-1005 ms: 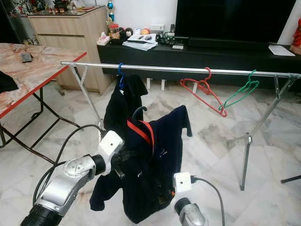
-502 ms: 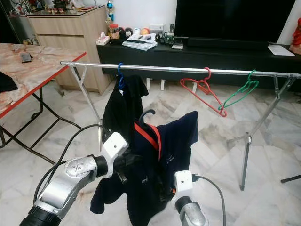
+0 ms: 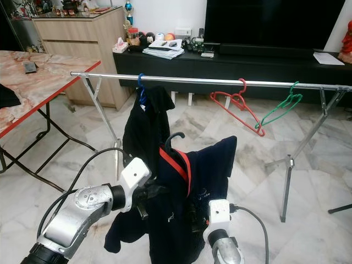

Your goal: Hang hanger

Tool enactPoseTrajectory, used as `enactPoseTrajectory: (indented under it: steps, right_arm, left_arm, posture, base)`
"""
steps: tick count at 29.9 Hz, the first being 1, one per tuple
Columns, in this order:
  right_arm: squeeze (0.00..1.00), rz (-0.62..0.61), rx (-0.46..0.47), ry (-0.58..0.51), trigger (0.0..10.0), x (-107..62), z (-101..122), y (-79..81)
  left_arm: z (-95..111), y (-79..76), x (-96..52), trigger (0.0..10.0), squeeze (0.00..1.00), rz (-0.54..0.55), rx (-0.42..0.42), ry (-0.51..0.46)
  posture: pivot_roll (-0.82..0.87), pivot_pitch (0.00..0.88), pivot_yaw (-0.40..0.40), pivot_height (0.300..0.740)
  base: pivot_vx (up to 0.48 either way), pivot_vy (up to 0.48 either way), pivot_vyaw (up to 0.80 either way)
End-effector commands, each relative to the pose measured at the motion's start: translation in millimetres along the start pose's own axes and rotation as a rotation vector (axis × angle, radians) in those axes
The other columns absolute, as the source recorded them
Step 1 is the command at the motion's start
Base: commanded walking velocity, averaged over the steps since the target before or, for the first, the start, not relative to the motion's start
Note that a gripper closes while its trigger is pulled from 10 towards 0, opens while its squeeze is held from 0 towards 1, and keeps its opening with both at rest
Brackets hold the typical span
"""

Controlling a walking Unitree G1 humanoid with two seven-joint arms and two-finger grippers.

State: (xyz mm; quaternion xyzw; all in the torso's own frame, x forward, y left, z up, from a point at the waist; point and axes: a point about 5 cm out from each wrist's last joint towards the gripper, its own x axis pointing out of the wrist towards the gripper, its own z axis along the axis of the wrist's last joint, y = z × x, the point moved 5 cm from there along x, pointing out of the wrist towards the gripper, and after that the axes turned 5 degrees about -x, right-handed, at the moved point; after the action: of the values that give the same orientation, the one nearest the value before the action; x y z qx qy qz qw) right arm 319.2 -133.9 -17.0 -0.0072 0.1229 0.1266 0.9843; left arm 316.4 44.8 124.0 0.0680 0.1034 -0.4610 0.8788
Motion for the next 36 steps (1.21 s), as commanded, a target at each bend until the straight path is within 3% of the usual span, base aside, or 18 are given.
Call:
enactPoseTrajectory:
  steps: [1, 6, 14, 15, 16, 17, 36]
  right_arm:
    - [0.00, 0.042, 0.004, 0.013, 10.0, 0.8, -2, 6.6]
    - [0.00, 0.070, -0.026, 0.025, 10.0, 1.4, -3, 9.5]
    - [0.00, -0.033, -0.030, 0.001, 10.0, -0.6, 0, -2.1]
    - [0.00, -0.040, -0.020, -0.001, 6.6, -0.9, 0, -2.8]
    - [0.00, -0.042, -0.015, -0.002, 6.6, -0.9, 0, -3.0]
    - [0.00, -0.038, -0.005, -0.003, 0.0, -0.9, 0, -2.6]
    - [0.00, -0.028, 0.006, 0.009, 0.0, -0.5, -2, -1.0]
  left_arm:
    - [15, -5.9, -1.4, 10.0, 0.00, -0.030, 0.029, -0.042]
    - [22, -14.3, -3.0, 10.0, 0.00, -0.079, 0.037, -0.047]
    - [21, -28.8, -6.2, 10.0, 0.00, -0.155, 0.033, -0.033]
    - [20, -28.4, -6.6, 10.0, 0.00, -0.152, 0.033, -0.031]
    - [20, -28.0, -6.7, 10.0, 0.00, -0.150, 0.033, -0.030]
    - [19, -27.1, -6.9, 10.0, 0.00, -0.146, 0.033, -0.028]
    - [7, -15.2, -9.8, 10.0, 0.00, -0.091, 0.031, 0.025]
  posture:
    - [0.08, 0.005, 0.028, 0.740]
    - [0.09, 0.006, 0.027, 0.740]
    - [0.09, 0.006, 0.028, 0.740]
    - [0.09, 0.006, 0.027, 0.740]
    - [0.09, 0.006, 0.027, 0.740]
    - [0.09, 0.006, 0.026, 0.740]
    - [0.09, 0.009, 0.027, 0.740]
  base:
    - [0.000, 0.000, 0.00]
    - [0.000, 0.000, 0.00]
    - [0.000, 0.000, 0.00]
    - [0.000, 0.000, 0.00]
    - [0.000, 0.000, 0.00]
    - [0.000, 0.000, 0.00]
    - [0.000, 0.000, 0.00]
